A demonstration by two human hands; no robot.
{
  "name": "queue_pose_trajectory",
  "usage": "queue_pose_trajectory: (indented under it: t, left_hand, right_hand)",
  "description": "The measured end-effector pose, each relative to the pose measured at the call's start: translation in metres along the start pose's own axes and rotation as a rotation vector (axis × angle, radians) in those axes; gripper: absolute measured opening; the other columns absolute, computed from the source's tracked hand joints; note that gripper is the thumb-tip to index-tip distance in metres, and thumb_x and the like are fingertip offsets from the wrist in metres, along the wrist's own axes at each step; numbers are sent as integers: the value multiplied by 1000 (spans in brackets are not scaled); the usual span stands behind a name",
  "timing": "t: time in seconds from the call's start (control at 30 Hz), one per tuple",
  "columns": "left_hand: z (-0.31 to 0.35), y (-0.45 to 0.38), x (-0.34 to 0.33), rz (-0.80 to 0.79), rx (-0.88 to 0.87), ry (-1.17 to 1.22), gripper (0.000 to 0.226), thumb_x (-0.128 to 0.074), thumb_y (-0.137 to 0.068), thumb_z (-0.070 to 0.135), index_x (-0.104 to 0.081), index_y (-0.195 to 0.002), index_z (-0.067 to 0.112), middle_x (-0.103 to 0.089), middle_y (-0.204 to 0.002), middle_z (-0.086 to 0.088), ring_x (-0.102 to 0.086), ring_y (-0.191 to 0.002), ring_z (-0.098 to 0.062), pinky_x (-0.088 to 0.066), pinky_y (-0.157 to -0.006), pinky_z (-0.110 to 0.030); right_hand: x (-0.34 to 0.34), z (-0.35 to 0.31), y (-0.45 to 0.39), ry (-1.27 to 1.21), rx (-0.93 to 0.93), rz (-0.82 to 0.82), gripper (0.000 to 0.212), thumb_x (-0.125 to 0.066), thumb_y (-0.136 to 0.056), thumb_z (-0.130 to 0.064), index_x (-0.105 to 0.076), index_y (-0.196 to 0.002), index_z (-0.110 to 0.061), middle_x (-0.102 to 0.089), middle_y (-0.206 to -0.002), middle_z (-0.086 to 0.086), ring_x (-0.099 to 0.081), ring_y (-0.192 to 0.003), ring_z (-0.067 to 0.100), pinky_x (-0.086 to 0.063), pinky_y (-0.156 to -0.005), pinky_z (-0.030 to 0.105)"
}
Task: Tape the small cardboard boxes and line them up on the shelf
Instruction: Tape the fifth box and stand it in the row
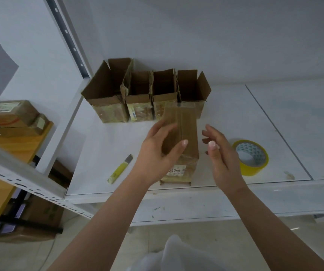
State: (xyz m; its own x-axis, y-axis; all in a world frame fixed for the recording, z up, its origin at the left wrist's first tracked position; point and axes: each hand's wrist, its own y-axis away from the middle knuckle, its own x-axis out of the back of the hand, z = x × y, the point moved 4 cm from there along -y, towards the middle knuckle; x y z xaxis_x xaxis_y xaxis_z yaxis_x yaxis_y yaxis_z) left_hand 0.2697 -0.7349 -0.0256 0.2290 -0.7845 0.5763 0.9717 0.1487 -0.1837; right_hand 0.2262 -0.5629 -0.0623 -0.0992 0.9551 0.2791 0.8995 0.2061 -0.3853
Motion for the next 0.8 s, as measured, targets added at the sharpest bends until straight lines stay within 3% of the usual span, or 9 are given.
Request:
queue_pose_trajectory:
  t: [0.2, 0.33, 0.47, 0.63, 0.7, 0.8]
  left_hand:
    - [27, -39, -29, -98, 277, -472, 113, -50, -81, 75, 2, -154, 6, 8, -162, -18, 4, -150, -36, -23, -116, -52]
    - [25, -44, -42, -119, 339, -617, 120, -54, -79, 75, 6, -153, 1, 7, -160, -25, -8, -148, -41, -34, -110, -48]
    - [25, -46, -31, -187, 235, -633, 109, -65, -78, 59, -4, -153, 10, -17, -156, -22, -24, -140, -42, -35, -107, -49]
    - [29, -43, -16, -529, -79, -722, 109, -71, -73, 43, -3, -154, 17, -21, -153, -6, -21, -140, -34, -16, -115, -60]
    - [29, -37, -19, -573, -173, -743, 108, -69, -75, 50, -2, -155, 19, -20, -153, -3, -19, -139, -30, -13, -116, -59]
    - [29, -31, -25, -500, -274, -830, 110, -65, -76, 65, -5, -155, 19, -25, -148, -4, -24, -135, -29, -16, -117, -51]
  right_hand:
    - [7, -3, -6, -92, -59, 123, 42, -33, -99, -36, -51, -132, -16, -61, -119, -1, -61, -107, 11, -56, -84, 45]
    - [14, -6, -6, -68, -56, 153, 37, -33, -99, -40, -54, -125, -23, -62, -113, -4, -61, -102, 14, -55, -80, 48]
    - [27, -13, -11, -7, -35, 159, 42, -33, -98, -45, -55, -125, -20, -60, -113, -10, -59, -105, 12, -53, -88, 43]
    - [51, -29, -35, 167, 14, 194, 39, -40, -99, -40, -61, -124, -19, -62, -119, -7, -56, -110, 9, -42, -90, 20]
    - [53, -33, -46, 257, 25, 118, 29, -45, -101, -30, -65, -119, -20, -65, -116, -8, -57, -110, 9, -42, -93, 25]
    - [48, -33, -56, 322, -31, -50, 26, -48, -101, -25, -67, -119, -21, -69, -117, -6, -60, -113, 11, -44, -102, 35]
